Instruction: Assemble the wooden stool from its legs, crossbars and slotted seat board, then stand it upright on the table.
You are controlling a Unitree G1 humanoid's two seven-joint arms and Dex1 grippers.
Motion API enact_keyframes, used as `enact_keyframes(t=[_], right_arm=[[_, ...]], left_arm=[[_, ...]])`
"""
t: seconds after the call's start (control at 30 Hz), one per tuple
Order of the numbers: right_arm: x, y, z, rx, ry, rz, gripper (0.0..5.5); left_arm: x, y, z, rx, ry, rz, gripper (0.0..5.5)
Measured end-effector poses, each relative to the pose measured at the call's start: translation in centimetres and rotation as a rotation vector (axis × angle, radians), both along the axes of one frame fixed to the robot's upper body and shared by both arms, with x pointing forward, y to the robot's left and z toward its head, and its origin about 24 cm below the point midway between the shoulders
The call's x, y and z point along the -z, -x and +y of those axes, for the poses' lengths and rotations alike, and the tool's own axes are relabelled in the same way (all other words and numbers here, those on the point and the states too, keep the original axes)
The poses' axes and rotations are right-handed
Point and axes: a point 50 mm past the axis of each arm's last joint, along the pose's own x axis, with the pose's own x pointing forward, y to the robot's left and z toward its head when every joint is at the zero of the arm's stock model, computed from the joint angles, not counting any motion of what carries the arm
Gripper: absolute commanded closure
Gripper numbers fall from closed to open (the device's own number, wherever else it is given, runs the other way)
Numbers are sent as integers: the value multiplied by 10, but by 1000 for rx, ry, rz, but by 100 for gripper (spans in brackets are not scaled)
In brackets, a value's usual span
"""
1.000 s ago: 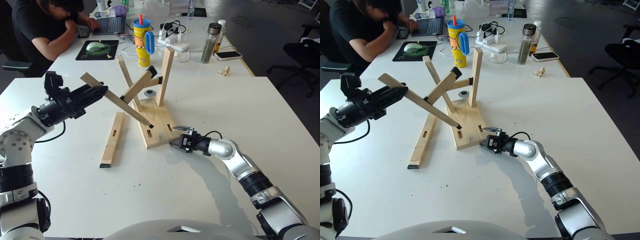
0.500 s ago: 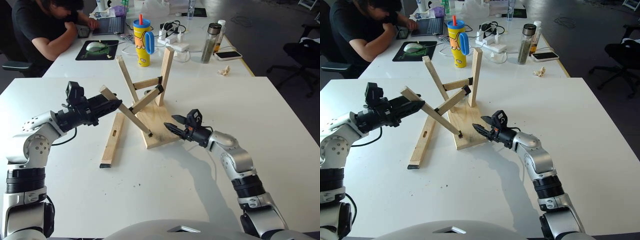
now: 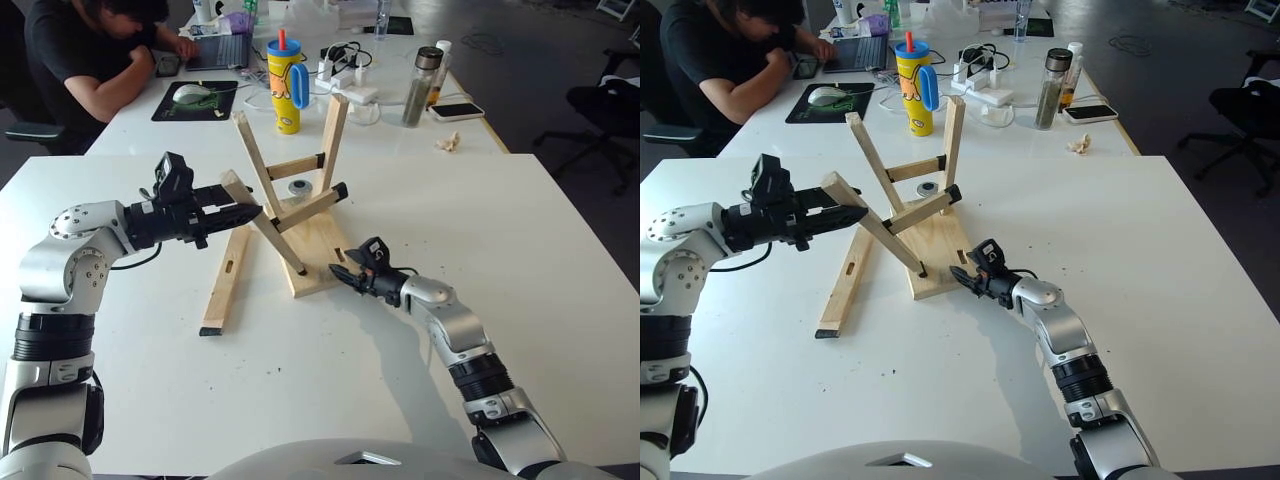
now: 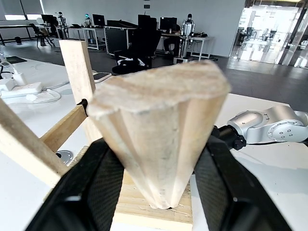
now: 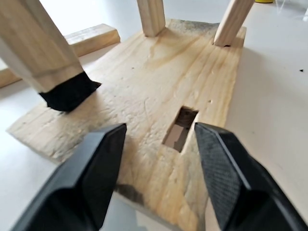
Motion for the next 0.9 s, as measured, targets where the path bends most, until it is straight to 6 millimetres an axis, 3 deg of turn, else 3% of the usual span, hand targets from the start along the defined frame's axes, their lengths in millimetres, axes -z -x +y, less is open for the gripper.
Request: enact_keyframes(t=[0.33, 0.63, 0.9], right_arm=[[2, 3, 5, -46, 19, 4, 289], [2, 4, 6, -61, 26, 7, 289], [3, 3, 9, -80, 60, -1, 289]], left_arm=[[-4, 3, -4, 24, -82, -44, 342], [4, 9, -16, 64, -145, -78, 342], [22, 1, -26, 39, -84, -29, 342]])
